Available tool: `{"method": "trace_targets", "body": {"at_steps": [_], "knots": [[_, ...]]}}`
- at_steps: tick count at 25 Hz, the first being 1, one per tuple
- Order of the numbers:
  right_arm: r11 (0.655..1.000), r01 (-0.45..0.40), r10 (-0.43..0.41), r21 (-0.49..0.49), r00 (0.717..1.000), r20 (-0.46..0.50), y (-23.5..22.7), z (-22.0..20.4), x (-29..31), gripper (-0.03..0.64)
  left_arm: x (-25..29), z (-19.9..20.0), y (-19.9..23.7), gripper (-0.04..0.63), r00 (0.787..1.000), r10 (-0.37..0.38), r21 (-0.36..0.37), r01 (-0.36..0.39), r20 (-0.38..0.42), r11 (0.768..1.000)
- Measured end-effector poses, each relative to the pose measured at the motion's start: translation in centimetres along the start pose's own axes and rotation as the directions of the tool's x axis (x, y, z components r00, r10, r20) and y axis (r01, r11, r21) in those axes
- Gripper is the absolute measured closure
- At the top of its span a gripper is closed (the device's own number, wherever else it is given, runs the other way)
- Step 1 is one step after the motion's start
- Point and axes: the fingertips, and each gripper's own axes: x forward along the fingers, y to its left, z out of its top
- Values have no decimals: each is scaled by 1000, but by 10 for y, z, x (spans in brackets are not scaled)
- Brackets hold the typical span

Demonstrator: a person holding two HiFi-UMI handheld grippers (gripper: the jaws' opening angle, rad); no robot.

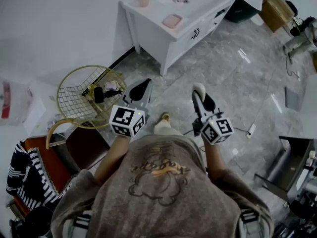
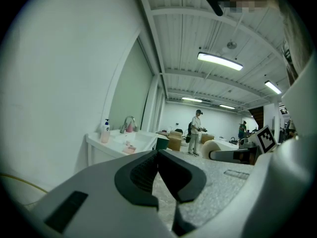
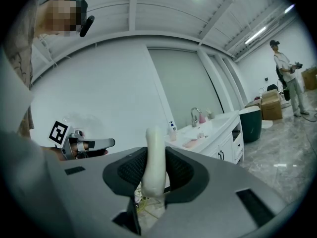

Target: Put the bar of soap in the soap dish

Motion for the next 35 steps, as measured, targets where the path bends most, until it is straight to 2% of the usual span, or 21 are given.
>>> {"method": "trace_targets", "body": {"at_steps": [9,21,35], "knots": [[999,-47,47,-12,999,-4,-60,31,52,505,76,17,11,591,999,32,0,-32,14,999],[995,-97,97,1,995,-27,-89,39,103,505,114,24,41,591,995,91,-19,-90,31,996],[998,-68,68,6,997,-31,-137,48,169,506,198,36,83,591,998,48,-19,-48,36,999]]}}
